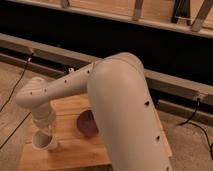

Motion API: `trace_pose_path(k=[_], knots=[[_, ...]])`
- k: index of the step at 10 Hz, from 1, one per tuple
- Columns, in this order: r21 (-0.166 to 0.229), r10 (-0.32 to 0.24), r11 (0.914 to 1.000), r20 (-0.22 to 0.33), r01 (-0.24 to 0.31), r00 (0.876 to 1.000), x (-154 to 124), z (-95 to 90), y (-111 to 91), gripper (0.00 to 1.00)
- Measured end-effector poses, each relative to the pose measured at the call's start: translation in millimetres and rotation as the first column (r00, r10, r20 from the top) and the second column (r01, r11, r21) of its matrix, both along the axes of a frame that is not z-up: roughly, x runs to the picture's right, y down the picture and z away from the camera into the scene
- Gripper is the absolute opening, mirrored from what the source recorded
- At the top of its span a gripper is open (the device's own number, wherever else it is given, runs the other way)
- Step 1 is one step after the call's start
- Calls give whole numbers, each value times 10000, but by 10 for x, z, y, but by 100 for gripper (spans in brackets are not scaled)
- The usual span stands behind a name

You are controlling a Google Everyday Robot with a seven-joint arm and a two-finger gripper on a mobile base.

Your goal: Pick up the ceramic cup

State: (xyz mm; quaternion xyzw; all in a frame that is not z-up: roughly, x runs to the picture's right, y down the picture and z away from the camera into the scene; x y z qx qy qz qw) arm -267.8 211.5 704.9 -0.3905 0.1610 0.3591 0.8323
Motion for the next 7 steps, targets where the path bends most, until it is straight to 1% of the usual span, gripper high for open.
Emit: trace_pose_path(k=[1, 2, 3, 4, 5, 6, 7], knots=[[-192, 288, 9994, -40, -288, 9996, -4, -22, -29, 0], [-405, 773, 9962, -93, -777, 9970, -20, -51, -104, 0], [-501, 1104, 9926, -134, -1110, 9938, -30, -74, -178, 0], [-538, 1569, 9860, -253, -1581, 9873, -26, -101, -316, 0], [-499, 1913, 9799, -381, -1930, 9808, -9, -118, -435, 0], [-370, 2275, 9725, -571, -2298, 9721, 30, -133, -586, 0], [-193, 2522, 9670, -713, -2542, 9650, 74, -153, -714, 0]])
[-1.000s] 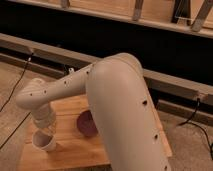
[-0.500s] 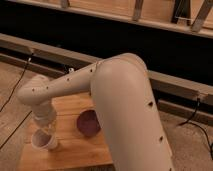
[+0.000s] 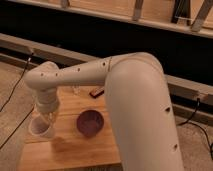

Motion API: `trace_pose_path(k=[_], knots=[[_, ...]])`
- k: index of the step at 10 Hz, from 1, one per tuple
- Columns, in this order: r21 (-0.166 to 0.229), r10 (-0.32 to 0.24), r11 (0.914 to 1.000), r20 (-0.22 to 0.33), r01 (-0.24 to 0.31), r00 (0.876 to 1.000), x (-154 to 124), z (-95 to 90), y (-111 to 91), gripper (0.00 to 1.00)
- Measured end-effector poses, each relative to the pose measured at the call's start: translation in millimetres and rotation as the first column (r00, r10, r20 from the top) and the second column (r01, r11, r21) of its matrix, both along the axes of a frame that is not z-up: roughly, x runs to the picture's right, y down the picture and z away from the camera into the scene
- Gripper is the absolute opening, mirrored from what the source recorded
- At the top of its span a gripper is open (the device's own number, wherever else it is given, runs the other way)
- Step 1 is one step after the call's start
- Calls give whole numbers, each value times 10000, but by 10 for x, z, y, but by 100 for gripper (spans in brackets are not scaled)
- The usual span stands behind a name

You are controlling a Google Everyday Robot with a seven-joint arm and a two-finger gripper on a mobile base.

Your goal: Pick up the ceramic cup

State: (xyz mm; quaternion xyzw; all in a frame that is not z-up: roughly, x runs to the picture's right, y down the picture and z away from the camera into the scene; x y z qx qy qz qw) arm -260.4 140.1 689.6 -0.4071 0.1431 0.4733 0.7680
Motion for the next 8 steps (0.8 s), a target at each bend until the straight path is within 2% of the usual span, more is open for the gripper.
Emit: trace_pose_path(k=[4, 8], knots=[[382, 534, 9979, -390, -519, 9978, 152, -54, -282, 0], [476, 765, 9961, -533, -740, 9956, 222, -93, -365, 0]])
